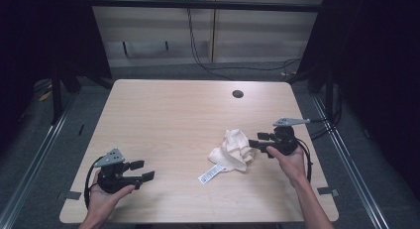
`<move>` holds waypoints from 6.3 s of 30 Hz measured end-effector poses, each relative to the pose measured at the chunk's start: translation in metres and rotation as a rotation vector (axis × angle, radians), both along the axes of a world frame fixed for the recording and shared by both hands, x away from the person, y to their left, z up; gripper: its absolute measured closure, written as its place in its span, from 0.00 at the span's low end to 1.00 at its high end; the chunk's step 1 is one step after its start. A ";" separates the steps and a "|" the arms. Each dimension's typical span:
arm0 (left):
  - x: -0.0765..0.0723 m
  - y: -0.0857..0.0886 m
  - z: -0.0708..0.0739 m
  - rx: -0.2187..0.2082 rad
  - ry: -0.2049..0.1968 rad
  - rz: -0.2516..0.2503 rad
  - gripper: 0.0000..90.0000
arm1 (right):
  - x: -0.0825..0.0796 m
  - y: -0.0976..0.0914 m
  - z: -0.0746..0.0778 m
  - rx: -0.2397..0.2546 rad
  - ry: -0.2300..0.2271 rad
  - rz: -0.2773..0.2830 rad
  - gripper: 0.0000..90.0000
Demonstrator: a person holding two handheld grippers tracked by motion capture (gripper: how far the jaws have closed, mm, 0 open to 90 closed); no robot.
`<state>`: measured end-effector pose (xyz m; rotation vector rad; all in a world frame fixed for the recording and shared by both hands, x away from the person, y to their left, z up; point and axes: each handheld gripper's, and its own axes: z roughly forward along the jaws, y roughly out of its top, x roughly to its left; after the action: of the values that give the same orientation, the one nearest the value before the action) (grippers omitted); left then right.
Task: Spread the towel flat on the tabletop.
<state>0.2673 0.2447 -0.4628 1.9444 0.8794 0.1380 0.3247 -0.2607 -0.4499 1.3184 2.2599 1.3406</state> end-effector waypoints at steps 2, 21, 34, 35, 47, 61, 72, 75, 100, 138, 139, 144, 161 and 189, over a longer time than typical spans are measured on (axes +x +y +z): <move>0.000 0.000 0.000 0.006 0.002 0.002 0.39 | 0.004 0.006 -0.011 0.010 0.011 0.009 0.40; 0.000 0.000 -0.001 0.021 0.006 0.009 0.39 | 0.012 0.034 -0.054 -0.110 0.051 0.017 0.81; 0.001 0.000 -0.001 0.021 0.002 0.007 0.39 | 0.002 0.075 -0.047 -0.078 0.059 0.146 0.84; 0.000 0.000 -0.001 0.020 0.002 0.005 0.39 | 0.000 0.083 -0.047 -0.078 0.056 0.163 0.84; 0.000 -0.007 0.001 0.028 -0.010 -0.006 0.46 | -0.013 0.121 -0.040 -0.038 0.066 0.229 0.66; 0.010 -0.072 0.025 0.021 -0.075 -0.202 0.87 | -0.050 0.074 -0.014 -0.059 0.028 0.131 0.55; 0.036 -0.140 0.001 0.063 -0.005 -0.323 0.70 | -0.044 0.081 -0.038 -0.053 0.055 0.177 0.60; 0.036 -0.147 -0.005 0.090 -0.002 -0.324 0.65 | -0.042 0.084 -0.043 -0.064 0.070 0.180 0.59; 0.046 -0.126 -0.004 -0.085 0.065 -0.299 0.95 | -0.041 0.077 -0.040 -0.033 0.026 0.085 0.96; 0.049 -0.039 -0.019 -0.053 0.218 -0.145 0.89 | -0.050 0.054 -0.025 -0.112 0.027 0.082 0.73; 0.046 -0.033 -0.018 -0.049 0.212 -0.132 0.86 | -0.049 0.056 -0.026 -0.110 0.029 0.078 0.70; 0.048 -0.033 0.001 -0.076 0.123 -0.096 0.64 | -0.031 0.059 -0.017 -0.059 0.015 0.044 0.66; 0.064 -0.074 -0.036 0.120 0.212 -0.156 0.88 | -0.034 0.098 -0.051 -0.134 0.103 0.197 0.89; 0.058 -0.149 -0.026 0.140 0.113 -0.285 0.61 | -0.046 0.062 -0.029 -0.001 0.050 0.132 0.75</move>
<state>0.3253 0.0959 -0.4892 2.2039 0.6697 -0.0816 0.2790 -0.1984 -0.4788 1.2345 2.4187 1.3616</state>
